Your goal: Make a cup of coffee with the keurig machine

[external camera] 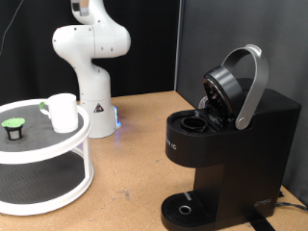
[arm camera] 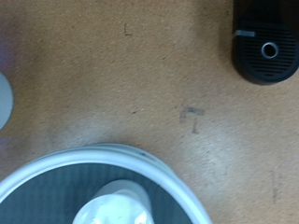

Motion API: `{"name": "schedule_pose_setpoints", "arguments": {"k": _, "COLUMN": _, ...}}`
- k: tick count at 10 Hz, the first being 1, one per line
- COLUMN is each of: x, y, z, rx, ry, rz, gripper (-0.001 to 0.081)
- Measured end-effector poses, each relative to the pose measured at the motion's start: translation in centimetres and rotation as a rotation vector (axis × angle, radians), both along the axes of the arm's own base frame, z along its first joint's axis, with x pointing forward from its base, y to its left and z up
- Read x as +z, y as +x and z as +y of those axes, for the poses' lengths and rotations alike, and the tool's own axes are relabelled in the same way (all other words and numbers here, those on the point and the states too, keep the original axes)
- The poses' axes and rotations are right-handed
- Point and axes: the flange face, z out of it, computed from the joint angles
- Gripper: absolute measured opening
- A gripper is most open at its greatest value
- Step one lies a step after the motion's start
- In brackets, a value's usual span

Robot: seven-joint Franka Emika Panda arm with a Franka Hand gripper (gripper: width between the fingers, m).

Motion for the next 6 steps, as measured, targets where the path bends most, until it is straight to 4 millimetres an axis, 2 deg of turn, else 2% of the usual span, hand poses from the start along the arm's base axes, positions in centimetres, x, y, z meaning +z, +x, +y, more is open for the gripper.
{"name": "schedule_pose_setpoints", "arguments": {"k": 6, "x": 0.0, "y": -2.7, "z": -8.9, "rx": 0.019, "ry": -0.005, "rz": 0.016, "gripper": 0.0803}}
